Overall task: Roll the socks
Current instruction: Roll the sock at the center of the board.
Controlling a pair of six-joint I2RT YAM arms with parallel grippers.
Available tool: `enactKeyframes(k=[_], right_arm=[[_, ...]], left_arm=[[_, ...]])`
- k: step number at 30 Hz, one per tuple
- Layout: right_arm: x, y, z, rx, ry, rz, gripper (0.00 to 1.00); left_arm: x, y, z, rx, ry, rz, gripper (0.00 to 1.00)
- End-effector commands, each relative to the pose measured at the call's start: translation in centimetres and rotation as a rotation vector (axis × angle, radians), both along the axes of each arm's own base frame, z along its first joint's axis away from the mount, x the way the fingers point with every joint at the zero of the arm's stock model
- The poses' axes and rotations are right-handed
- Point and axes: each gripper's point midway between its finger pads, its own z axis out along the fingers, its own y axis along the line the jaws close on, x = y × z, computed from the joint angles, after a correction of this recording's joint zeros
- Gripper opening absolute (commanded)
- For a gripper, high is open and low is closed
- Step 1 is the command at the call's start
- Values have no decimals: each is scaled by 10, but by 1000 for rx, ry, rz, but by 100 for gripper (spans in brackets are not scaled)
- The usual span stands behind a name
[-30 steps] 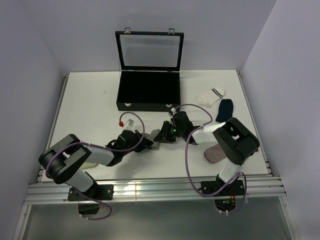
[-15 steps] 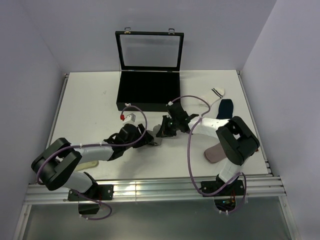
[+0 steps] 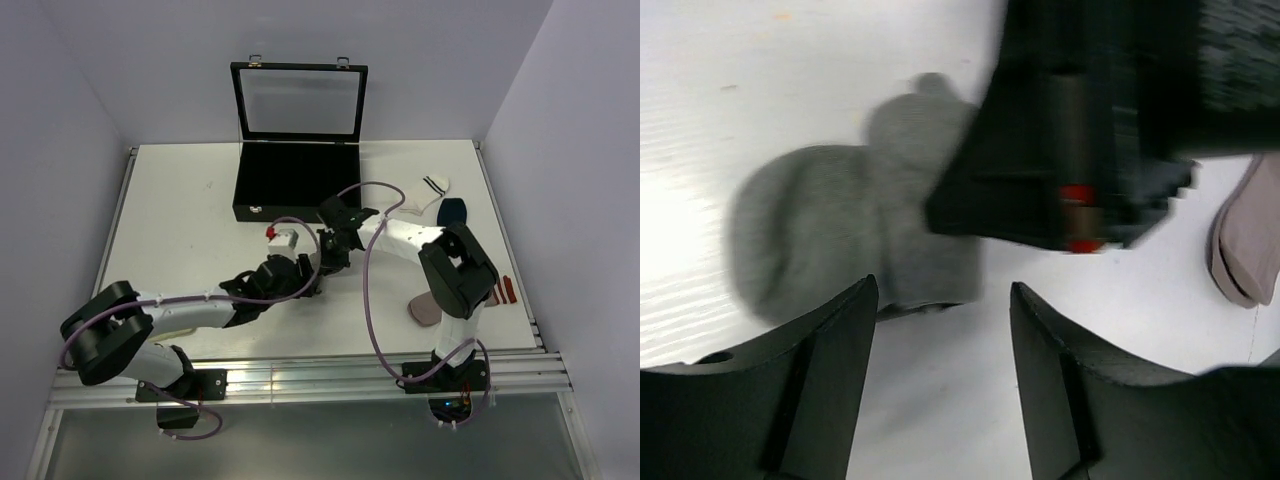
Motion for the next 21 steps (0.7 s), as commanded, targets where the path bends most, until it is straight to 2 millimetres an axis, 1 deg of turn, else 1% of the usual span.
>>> enactKeyframes(k=[1, 3, 6, 8, 9, 11, 13, 15, 16, 17, 18, 19, 21], right_arm=[[-15, -17, -15, -144, 74, 8, 0], [-16, -18, -16, -159, 84, 11, 0], [-17, -18, -16, -166, 94, 12, 0], [-17, -18, -17, -170, 99, 9, 0], [-17, -17, -16, -169, 98, 11, 0], [-18, -18, -17, -171, 103, 11, 0], [-18, -17, -16, -168, 102, 12, 0], [-19, -17, -17, -166, 106, 15, 1], [-20, -16, -17, -159, 106, 16, 2], [-20, -15, -16, -154, 107, 18, 2], [-21, -15, -17, -148, 110, 22, 2], [-21, -13, -15, -137, 109, 22, 3], [-23, -8, -13, -105, 112, 30, 6]], left_arm=[[7, -28, 14, 44, -90, -40, 60], [4, -38, 10, 80, -101, -55, 59], [3, -47, 5, 106, -108, -64, 57], [3, -50, 3, 124, -111, -61, 56], [5, -49, -3, 152, -105, -51, 56], [6, -48, -10, 172, -94, -38, 53], [7, -43, -20, 208, -73, -12, 52], [6, -41, -27, 219, -52, 5, 49], [4, -36, -35, 236, -34, 23, 45], [3, -33, -39, 244, -23, 34, 45], [2, -29, -43, 255, -14, 45, 40], [1, -24, -49, 269, -3, 55, 38], [-5, -15, -58, 277, 24, 73, 28]])
